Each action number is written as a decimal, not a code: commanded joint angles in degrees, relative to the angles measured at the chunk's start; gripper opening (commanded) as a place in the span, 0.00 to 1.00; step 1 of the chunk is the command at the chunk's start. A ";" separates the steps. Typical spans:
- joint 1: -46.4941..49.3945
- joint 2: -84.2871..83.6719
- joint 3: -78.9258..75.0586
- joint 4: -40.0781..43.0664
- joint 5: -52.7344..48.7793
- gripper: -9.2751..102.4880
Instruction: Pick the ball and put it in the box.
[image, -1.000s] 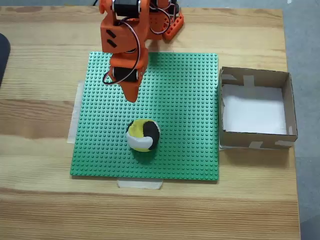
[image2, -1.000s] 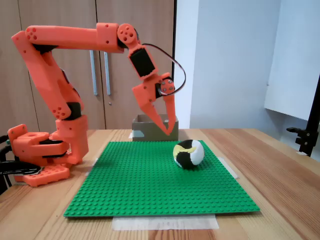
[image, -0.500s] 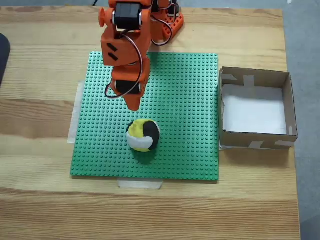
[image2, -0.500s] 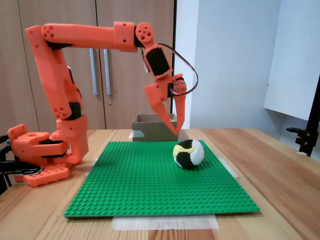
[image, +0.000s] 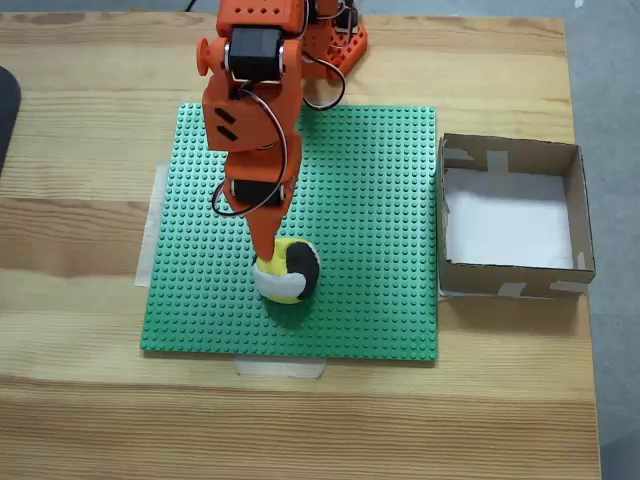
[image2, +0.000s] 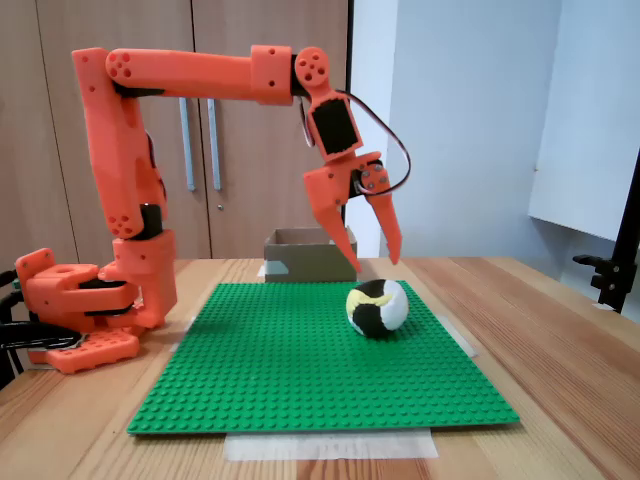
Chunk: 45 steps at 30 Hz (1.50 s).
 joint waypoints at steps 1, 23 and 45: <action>-0.09 -0.09 -2.64 0.70 0.88 0.32; -0.88 -6.33 4.04 -6.06 1.93 0.47; -2.46 -9.67 4.13 -12.57 2.02 0.39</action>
